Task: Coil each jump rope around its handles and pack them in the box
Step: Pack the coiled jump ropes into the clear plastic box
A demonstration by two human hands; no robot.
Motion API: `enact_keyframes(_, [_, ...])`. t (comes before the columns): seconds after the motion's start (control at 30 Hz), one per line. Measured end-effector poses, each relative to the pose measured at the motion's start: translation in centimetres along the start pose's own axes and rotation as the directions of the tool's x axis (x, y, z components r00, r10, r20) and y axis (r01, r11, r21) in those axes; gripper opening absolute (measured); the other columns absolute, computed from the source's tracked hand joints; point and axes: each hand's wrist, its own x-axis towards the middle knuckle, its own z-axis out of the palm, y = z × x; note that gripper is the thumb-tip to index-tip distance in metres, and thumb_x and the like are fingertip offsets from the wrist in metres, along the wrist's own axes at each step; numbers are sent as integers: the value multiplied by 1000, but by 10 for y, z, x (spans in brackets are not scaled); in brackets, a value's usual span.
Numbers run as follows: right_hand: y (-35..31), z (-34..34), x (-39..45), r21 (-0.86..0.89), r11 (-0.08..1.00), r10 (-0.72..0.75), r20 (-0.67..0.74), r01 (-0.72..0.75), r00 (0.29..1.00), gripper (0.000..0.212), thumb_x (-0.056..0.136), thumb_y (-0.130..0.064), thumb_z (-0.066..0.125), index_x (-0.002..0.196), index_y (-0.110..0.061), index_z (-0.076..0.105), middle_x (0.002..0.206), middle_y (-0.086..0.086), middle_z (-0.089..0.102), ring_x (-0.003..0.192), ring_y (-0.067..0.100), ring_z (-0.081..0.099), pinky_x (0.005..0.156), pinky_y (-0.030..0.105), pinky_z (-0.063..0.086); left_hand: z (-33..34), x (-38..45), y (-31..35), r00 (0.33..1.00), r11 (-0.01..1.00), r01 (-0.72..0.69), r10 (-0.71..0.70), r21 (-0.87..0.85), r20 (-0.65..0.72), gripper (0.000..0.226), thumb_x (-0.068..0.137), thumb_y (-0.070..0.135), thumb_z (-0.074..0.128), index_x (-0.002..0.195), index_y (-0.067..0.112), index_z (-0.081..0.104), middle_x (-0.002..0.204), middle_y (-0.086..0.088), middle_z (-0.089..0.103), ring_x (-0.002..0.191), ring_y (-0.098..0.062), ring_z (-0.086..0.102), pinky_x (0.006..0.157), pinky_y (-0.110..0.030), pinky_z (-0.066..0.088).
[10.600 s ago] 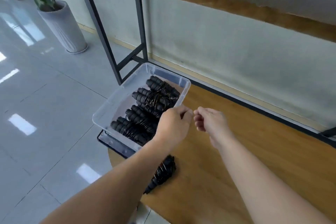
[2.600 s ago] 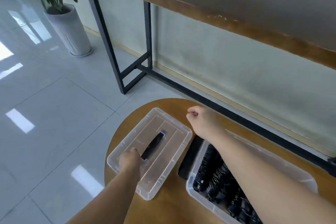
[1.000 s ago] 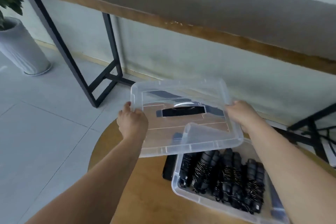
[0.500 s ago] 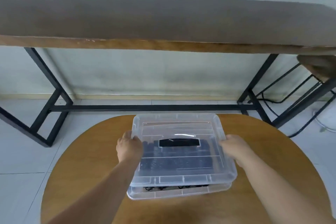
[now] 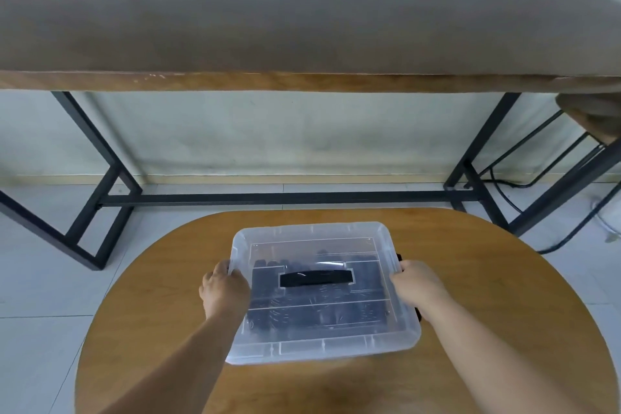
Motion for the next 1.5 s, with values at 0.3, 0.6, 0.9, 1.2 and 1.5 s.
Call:
enact_keyframes(0.3, [12, 1, 0, 49, 998, -43, 7, 43, 999, 38, 100, -28, 49, 136, -22, 56, 110, -5, 66, 76, 18, 66, 62, 29, 52, 3, -6, -10, 1000, 995, -27, 26, -96, -11, 37, 102, 22, 36, 137, 23, 50, 120, -8, 56, 106, -29, 53, 93, -51, 51])
enact_keyframes(0.6, [21, -13, 3, 454, 863, 132, 220, -221, 967, 102, 74, -42, 83, 154, -16, 25, 160, 7, 27, 145, 31, 29, 116, 49, 24, -2, 21, -28, 955, 954, 287, -277, -92, 110, 94, 75, 80, 51, 148, 23, 35, 140, -13, 47, 121, -39, 50, 97, -61, 46])
enact_keyframes(0.9, [25, -8, 5, 467, 868, 58, 238, -167, 969, 36, 85, -38, 75, 110, -15, 64, 104, 4, 72, 95, 25, 68, 85, 43, 54, -1, 21, -30, 947, 949, 297, -279, -103, 156, 89, 74, 83, 55, 123, 8, 55, 103, -14, 62, 85, -33, 62, 70, -46, 51])
enact_keyframes(1.2, [13, 0, -2, 262, 964, 8, 151, -48, 988, 30, 104, -41, 42, 123, -19, 52, 106, 0, 61, 99, 23, 57, 83, 39, 45, -8, 19, -20, 965, 969, 247, -246, -4, 95, 82, 71, 83, 55, 110, 11, 60, 112, -15, 59, 82, -32, 64, 79, -50, 58])
enact_keyframes(1.5, [7, 11, -4, 47, 999, -5, 68, 2, 998, 35, 106, -39, 30, 118, -13, 50, 96, 10, 61, 82, 23, 57, 71, 35, 44, -22, 1, -7, 978, 981, 192, -193, 19, 79, 64, 84, 68, 56, 117, 13, 57, 118, -10, 54, 83, -23, 60, 70, -37, 52])
